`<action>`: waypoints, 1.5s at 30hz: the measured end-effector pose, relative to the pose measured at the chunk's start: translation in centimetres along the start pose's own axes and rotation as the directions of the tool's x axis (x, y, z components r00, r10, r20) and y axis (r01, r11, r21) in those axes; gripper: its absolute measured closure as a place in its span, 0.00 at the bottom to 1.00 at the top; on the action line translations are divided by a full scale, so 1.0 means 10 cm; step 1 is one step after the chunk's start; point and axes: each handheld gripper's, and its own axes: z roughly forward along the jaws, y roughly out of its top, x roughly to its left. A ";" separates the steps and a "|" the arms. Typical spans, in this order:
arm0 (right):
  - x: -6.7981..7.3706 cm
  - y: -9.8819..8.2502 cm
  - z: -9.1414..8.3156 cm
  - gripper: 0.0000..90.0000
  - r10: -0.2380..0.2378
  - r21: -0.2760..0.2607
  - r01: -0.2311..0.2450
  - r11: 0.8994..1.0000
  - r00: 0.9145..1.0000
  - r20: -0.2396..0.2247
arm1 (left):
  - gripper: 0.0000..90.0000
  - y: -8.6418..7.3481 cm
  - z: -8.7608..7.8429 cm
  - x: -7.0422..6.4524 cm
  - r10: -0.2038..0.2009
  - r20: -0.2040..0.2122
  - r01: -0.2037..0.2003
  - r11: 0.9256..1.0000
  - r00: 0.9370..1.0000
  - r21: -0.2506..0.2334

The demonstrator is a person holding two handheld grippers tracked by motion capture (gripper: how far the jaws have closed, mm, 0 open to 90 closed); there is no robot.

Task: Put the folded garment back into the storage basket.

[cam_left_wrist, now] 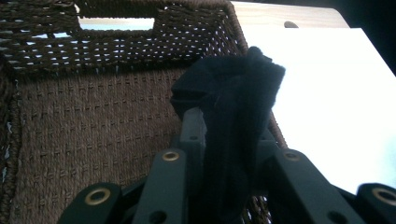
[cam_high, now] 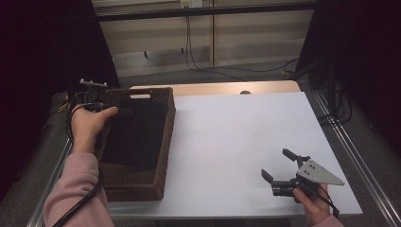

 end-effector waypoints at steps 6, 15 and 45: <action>0.00 0.00 0.00 0.01 -0.004 0.000 0.004 1.000 1.000 0.001 | 0.83 -0.02 0.02 0.03 -0.002 -0.003 0.002 1.000 1.000 0.002; 0.00 0.00 -0.01 0.01 0.004 0.005 -0.004 1.000 1.000 0.001 | 0.83 -0.05 0.07 0.08 -0.007 -0.013 0.007 1.000 1.000 0.007; 0.01 0.00 0.00 0.01 0.001 0.004 -0.001 1.000 1.000 -0.001 | 0.82 -0.13 0.25 0.29 -0.031 -0.062 0.029 0.999 0.998 -0.021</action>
